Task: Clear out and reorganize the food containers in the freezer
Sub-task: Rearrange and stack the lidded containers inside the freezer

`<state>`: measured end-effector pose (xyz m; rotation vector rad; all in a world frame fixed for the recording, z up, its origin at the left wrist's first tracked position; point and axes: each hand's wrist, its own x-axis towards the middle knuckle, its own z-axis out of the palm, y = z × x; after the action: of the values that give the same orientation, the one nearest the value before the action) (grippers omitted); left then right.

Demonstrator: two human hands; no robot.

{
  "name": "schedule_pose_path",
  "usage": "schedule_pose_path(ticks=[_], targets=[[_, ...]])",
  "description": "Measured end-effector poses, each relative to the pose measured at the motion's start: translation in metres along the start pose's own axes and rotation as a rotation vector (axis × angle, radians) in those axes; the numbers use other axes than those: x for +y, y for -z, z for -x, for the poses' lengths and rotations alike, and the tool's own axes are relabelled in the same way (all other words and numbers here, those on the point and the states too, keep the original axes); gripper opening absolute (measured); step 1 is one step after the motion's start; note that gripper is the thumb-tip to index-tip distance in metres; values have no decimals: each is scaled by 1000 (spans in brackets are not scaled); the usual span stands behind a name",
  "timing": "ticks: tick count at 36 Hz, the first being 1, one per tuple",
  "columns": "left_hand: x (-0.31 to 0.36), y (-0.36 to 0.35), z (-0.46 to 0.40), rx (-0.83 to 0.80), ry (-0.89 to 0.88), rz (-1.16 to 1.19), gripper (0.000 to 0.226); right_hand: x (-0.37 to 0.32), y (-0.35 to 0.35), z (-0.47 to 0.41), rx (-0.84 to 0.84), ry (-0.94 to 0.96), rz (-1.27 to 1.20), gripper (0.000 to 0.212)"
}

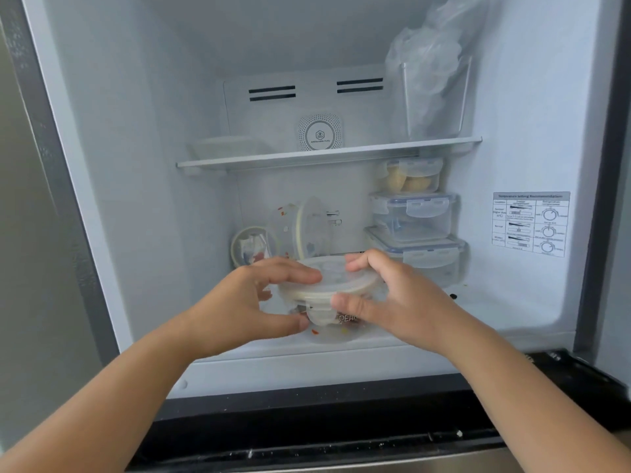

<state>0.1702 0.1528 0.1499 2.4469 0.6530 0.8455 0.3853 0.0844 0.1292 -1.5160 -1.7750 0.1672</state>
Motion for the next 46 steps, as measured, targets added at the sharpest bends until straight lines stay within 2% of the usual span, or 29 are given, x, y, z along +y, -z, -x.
schedule_pose_path(ticks=[3, 6, 15, 27, 33, 37, 46], targets=[[-1, -3, -2, 22, -6, 80, 43, -6, -7, 2, 26, 4, 154, 95], [-3, -6, -2, 40, -21, 66, 42, -5, -11, 2, 38, 4, 164, 98], [-6, -13, -1, 64, -54, 56, 44, 3, -12, -2, 49, 19, 47, 88], [-3, -24, -5, 159, -67, -30, 45, 15, -8, -13, -36, 17, -120, 80], [-1, -20, -5, 120, -61, -55, 42, 19, -7, -17, -50, 25, -127, 81], [-2, -23, -5, 164, -76, -51, 41, 21, -8, -19, -39, 35, -126, 77], [-2, -26, -4, 192, -123, -219, 42, 22, -7, -19, -23, 53, -114, 70]])
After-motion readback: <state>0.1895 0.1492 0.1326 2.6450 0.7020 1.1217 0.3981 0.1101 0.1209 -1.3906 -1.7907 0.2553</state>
